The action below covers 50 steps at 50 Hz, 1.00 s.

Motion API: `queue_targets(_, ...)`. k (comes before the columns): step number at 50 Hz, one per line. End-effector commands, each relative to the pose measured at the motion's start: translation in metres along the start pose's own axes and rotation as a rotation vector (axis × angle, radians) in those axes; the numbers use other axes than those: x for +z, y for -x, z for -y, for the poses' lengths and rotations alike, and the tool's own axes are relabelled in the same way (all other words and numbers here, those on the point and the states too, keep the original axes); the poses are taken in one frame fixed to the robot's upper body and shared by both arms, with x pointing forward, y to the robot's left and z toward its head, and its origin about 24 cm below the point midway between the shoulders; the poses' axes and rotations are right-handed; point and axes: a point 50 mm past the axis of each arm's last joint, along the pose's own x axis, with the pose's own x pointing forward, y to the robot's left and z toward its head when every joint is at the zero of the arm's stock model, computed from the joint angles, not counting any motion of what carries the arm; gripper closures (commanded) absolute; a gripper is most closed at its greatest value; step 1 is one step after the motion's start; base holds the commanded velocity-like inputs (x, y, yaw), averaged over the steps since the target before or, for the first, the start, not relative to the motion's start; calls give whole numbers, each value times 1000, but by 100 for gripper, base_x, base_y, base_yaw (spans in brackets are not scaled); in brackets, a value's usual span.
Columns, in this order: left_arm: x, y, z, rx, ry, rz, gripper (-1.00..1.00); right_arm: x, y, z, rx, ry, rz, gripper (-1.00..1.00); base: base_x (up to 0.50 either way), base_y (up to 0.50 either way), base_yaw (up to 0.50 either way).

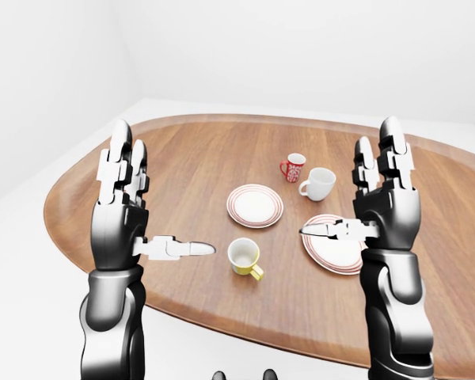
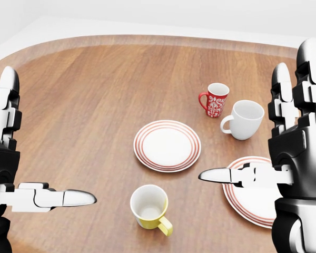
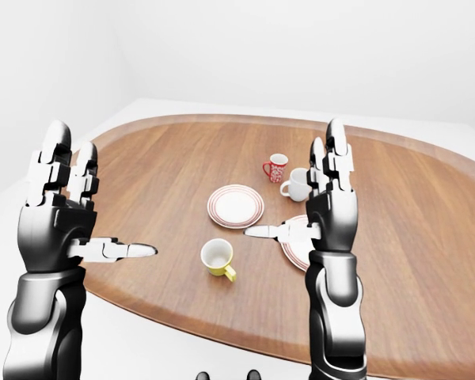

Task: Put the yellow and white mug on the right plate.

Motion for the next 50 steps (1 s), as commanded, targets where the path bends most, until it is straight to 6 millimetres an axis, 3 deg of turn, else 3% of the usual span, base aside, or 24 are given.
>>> queue_targets(1,1,1,1,-2,0,3,-100,-2,1,-3,14,17,-10,-100,0,0,0)
queue_targets(15,3,1,1,-5,-1,10,-100,6,3,-5,42,-17,21,-100,10,2,0)
queue_targets(21,3,1,2,-6,-1,9,-100,-5,2,-6,31,36,-23,-100,45,11,0)
queue_targets(29,2,1,2,-8,-2,5,-100,-5,3,-6,35,32,-29,-100,0,0,0)
queue_targets(30,13,-3,-10,-14,-49,58,-100,18,-27,-25,202,277,125,-100,0,0,0)
queue_targets(31,14,-3,-11,-16,-53,65,-100,18,-28,-26,218,310,129,-100,0,0,0)
queue_targets(50,14,-3,-12,-16,-62,63,-100,24,-31,-35,276,446,148,-100,0,0,0)
